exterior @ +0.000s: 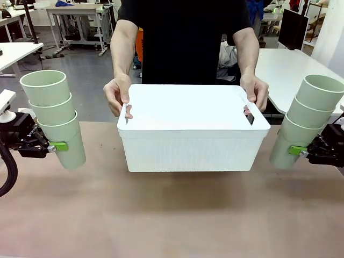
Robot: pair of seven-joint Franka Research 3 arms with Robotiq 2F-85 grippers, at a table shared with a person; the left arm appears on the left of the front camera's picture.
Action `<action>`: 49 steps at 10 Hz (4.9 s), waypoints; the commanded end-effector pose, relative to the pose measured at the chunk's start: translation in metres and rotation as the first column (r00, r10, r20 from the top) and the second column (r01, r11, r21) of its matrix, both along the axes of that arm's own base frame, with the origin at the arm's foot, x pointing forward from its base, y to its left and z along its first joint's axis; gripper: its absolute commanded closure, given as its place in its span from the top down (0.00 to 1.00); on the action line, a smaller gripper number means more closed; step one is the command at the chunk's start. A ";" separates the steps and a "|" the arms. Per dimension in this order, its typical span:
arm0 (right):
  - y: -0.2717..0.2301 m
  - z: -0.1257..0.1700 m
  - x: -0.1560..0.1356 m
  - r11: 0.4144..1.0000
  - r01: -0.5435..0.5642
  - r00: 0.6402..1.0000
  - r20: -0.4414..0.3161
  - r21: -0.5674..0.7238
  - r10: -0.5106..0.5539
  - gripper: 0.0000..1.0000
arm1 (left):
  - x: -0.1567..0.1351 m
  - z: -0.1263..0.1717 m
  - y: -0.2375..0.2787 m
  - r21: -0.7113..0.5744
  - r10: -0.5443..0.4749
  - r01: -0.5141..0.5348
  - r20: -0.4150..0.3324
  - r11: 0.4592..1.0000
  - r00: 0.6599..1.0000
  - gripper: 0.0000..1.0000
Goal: Stack the cups and store them in the basket.
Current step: Place the stack of Reusable plastic cups into the Pantry Basket.
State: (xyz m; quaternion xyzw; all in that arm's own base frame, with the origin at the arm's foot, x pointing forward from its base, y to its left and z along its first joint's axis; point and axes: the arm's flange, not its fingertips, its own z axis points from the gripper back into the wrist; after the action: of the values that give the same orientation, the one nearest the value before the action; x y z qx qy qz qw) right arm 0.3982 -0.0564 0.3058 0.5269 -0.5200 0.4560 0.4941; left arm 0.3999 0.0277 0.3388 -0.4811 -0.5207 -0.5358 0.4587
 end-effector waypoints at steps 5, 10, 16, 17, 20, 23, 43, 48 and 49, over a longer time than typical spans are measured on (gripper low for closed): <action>0.000 0.004 0.002 1.000 -0.006 1.000 0.014 -0.003 0.006 0.86 | -0.002 0.004 0.002 -0.008 -0.003 0.003 0.007 1.000 1.000 0.88; 0.000 0.004 0.002 1.000 -0.006 1.000 0.014 -0.003 0.006 0.86 | -0.002 0.004 0.002 -0.008 -0.003 0.003 0.007 1.000 1.000 0.88; 0.000 0.004 0.002 1.000 -0.006 1.000 0.014 -0.003 0.006 0.86 | -0.002 0.004 0.002 -0.008 -0.003 0.003 0.007 1.000 1.000 0.88; 0.000 0.004 0.002 1.000 -0.006 1.000 0.014 -0.003 0.006 0.86 | -0.002 0.004 0.002 -0.008 -0.003 0.003 0.007 1.000 1.000 0.88; 0.000 0.004 0.002 1.000 -0.006 1.000 0.014 -0.003 0.006 0.86 | -0.002 0.004 0.002 -0.008 -0.003 0.003 0.007 1.000 1.000 0.88; 0.000 0.004 0.002 1.000 -0.006 1.000 0.014 -0.003 0.006 0.86 | -0.002 0.004 0.002 -0.008 -0.003 0.003 0.007 1.000 1.000 0.88; 0.000 0.004 0.002 1.000 -0.006 1.000 0.014 -0.003 0.006 0.86 | -0.016 0.270 -0.281 0.848 0.245 -0.222 0.113 0.481 0.963 0.88; 0.000 0.004 0.002 1.000 -0.006 1.000 0.014 -0.003 0.006 0.86 | 0.031 0.212 -0.333 0.912 0.255 -0.152 0.054 0.382 0.966 0.88; 0.000 0.004 0.002 1.000 -0.006 1.000 0.014 -0.003 0.006 0.86 | 0.034 0.201 -0.341 0.923 0.252 -0.142 0.050 0.359 0.966 0.88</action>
State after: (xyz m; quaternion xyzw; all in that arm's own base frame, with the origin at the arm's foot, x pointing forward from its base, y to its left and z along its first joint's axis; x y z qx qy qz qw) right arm 0.3986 -0.0572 0.3055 0.5264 -0.5200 0.4559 0.4946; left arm 0.4294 -0.3059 0.5307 -0.1171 -0.1707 -0.6559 0.7259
